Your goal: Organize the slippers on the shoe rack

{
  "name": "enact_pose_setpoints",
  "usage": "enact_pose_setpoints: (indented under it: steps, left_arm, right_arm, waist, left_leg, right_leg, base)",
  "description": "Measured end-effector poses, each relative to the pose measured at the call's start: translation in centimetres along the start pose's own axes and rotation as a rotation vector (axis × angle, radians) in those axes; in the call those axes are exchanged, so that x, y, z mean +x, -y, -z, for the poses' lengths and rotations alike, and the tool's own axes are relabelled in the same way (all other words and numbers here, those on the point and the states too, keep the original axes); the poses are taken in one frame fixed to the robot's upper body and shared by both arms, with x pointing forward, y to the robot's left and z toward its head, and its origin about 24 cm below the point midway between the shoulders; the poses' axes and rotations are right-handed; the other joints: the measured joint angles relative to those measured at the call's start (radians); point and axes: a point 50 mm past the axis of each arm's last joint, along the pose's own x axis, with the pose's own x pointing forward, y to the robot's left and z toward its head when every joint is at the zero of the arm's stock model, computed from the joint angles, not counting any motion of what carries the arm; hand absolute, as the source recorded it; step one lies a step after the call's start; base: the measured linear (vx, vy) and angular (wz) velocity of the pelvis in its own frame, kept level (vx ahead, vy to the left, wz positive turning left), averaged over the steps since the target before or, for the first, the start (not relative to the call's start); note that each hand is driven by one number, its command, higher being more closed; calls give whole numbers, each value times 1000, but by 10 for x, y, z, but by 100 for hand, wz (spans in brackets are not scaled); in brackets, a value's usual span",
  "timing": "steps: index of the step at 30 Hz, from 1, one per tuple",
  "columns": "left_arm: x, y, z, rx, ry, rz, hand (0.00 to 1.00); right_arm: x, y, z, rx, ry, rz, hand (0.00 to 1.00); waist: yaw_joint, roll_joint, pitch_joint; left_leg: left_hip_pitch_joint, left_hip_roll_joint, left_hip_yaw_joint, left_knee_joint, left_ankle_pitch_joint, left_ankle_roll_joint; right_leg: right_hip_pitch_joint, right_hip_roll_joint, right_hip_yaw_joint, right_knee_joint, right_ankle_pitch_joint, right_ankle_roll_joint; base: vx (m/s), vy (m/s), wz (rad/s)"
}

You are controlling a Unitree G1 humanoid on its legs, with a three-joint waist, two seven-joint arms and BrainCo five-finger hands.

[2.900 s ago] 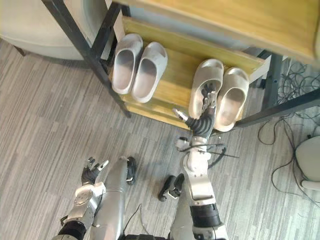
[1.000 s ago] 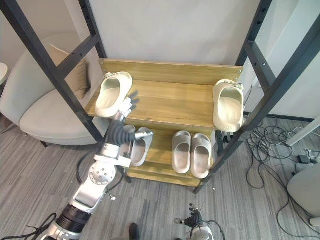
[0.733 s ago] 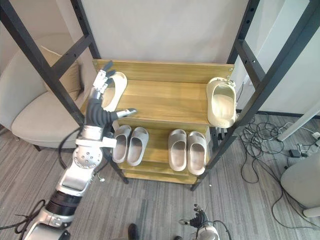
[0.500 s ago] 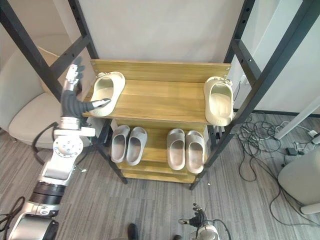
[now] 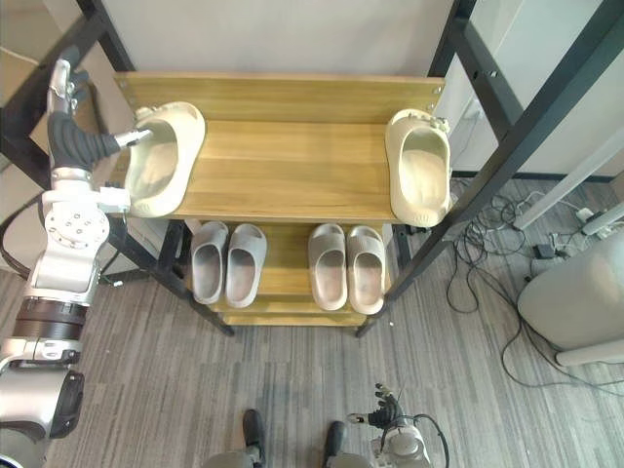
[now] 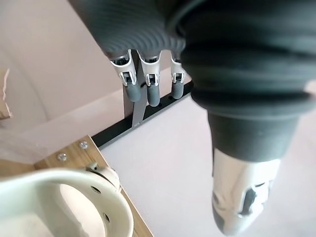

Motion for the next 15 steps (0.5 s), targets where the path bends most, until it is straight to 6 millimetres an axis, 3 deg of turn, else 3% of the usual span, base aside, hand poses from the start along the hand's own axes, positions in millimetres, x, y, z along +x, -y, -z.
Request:
enact_pose_setpoints:
  steps: [15]
  left_arm:
    - [27, -22, 2, 75, -37, -55, 0]
  right_arm:
    - [1, 2, -10, 15, 46, 9, 0]
  waist:
    - [-19, -12, 30]
  left_leg:
    - [-37, 3, 17, 0, 6, 7]
  right_leg:
    - [-66, 0, 33, 29, 3, -5]
  base:
    - [-24, 6, -6]
